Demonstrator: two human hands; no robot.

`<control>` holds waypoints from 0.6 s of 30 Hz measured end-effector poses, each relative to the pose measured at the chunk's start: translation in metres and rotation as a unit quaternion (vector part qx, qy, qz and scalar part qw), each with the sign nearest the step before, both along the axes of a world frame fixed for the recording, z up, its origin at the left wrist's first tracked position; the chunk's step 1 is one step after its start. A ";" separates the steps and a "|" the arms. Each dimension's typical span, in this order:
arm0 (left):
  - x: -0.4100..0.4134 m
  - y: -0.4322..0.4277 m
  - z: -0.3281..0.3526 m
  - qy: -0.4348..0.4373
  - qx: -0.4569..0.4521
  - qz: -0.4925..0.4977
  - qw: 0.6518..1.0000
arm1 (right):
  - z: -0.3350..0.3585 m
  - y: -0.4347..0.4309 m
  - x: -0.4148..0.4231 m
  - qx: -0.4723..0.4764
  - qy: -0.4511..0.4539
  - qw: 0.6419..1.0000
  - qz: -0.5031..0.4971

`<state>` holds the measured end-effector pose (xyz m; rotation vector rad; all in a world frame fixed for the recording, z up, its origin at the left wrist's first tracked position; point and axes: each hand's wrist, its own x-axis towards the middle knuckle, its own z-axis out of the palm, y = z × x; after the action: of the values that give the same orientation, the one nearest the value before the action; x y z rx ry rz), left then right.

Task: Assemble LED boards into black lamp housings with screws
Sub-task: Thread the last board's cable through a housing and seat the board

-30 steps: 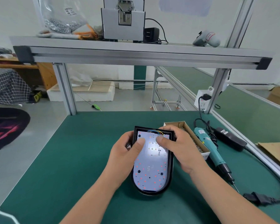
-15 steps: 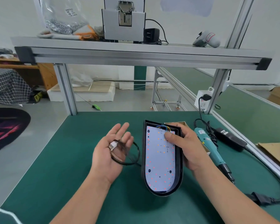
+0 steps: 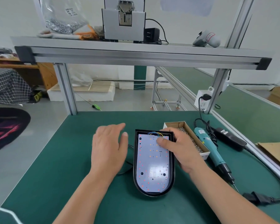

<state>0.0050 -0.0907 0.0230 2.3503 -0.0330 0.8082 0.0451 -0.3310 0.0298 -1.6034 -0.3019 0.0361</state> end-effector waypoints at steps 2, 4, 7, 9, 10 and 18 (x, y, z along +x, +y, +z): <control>-0.008 -0.009 0.004 0.112 -0.089 -0.078 0.987 | -0.001 0.002 0.000 -0.007 0.004 1.000 -0.009; -0.011 -0.015 0.002 0.214 -0.140 -0.132 0.958 | -0.001 0.003 -0.001 -0.006 0.002 1.000 -0.010; -0.009 -0.021 -0.001 0.228 -0.246 -0.177 0.925 | 0.002 0.004 -0.003 -0.003 0.000 1.000 0.002; -0.008 -0.025 -0.001 0.218 -0.285 -0.180 0.916 | 0.002 0.004 -0.004 0.002 0.002 1.000 0.005; -0.009 -0.028 -0.002 0.216 -0.308 -0.183 0.908 | 0.002 0.005 -0.005 0.003 0.010 1.000 0.004; -0.006 -0.031 -0.015 0.244 -0.416 -0.213 0.850 | 0.003 0.006 -0.001 -0.035 0.016 0.999 -0.020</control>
<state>-0.0011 -0.1220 0.0082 1.5487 0.0105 -0.0440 0.0439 -0.3254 0.0328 -1.6771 -0.2462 0.0426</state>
